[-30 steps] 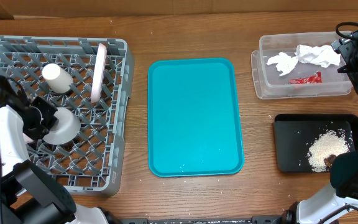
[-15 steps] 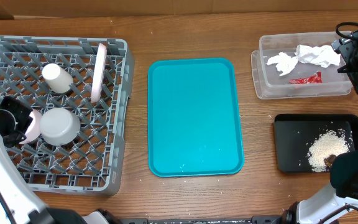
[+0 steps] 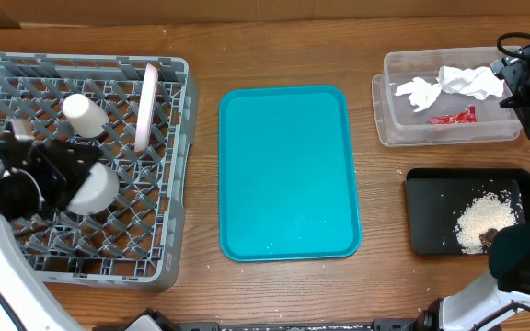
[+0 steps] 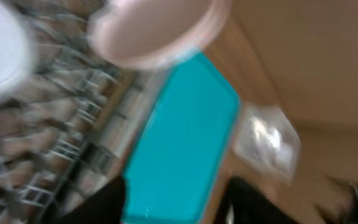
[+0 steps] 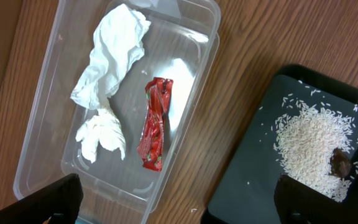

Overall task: Sort waste into correct bins and load items into the dishwasher
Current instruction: 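Open the left gripper and withdraw it from the rack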

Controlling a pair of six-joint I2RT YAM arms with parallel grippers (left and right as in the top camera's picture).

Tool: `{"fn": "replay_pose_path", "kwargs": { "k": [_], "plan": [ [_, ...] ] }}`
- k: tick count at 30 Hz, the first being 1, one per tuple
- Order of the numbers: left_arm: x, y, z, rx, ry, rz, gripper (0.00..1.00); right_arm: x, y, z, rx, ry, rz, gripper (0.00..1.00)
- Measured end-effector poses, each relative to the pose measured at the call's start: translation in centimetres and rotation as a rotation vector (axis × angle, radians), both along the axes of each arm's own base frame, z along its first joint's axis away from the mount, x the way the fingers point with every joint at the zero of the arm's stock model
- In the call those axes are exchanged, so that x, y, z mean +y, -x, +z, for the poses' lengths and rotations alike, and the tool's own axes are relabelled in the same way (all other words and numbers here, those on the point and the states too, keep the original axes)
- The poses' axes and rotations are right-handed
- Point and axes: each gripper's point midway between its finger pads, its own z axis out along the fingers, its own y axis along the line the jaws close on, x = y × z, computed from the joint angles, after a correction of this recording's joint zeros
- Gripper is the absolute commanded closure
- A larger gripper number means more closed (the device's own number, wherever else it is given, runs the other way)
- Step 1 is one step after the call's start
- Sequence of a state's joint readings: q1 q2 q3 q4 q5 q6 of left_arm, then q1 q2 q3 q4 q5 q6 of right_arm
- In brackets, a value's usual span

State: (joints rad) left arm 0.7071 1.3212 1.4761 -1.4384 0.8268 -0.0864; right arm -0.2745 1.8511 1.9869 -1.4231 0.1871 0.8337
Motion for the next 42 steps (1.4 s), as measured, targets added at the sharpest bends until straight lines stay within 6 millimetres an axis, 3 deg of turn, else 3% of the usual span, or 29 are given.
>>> {"fn": "replay_pose_path", "kwargs": {
  "k": [4,6,12,20,30,37,42],
  "plan": [
    [-3.7,3.0,2.2,-0.074,0.011,-0.108,0.21,0.0,0.0,0.0,-0.001,0.000,-0.001,0.00],
    [-4.9,4.1,2.9,-0.102,-0.012,-0.135,0.00,0.0,0.0,0.0,0.000,0.000,0.000,0.00],
    [-6.4,6.2,3.7,-0.137,-0.075,-0.161,0.00,0.0,0.0,0.0,0.000,-0.001,0.000,0.00],
    [-5.5,6.7,2.6,-0.071,-0.138,-0.143,0.00,0.0,0.0,0.0,-0.001,0.000,0.000,0.00],
    [-1.5,9.0,-0.7,0.162,-0.363,-0.075,0.00,0.0,0.0,0.0,0.000,0.000,0.001,0.00],
    [-0.8,9.3,-1.3,0.191,-0.401,-0.073,0.00,0.0,0.0,0.0,0.000,0.000,0.000,0.00],
    [-0.6,8.9,-3.6,0.151,-0.448,-0.137,0.00,0.0,0.0,0.0,0.000,0.000,0.000,0.00]
  ]
}}
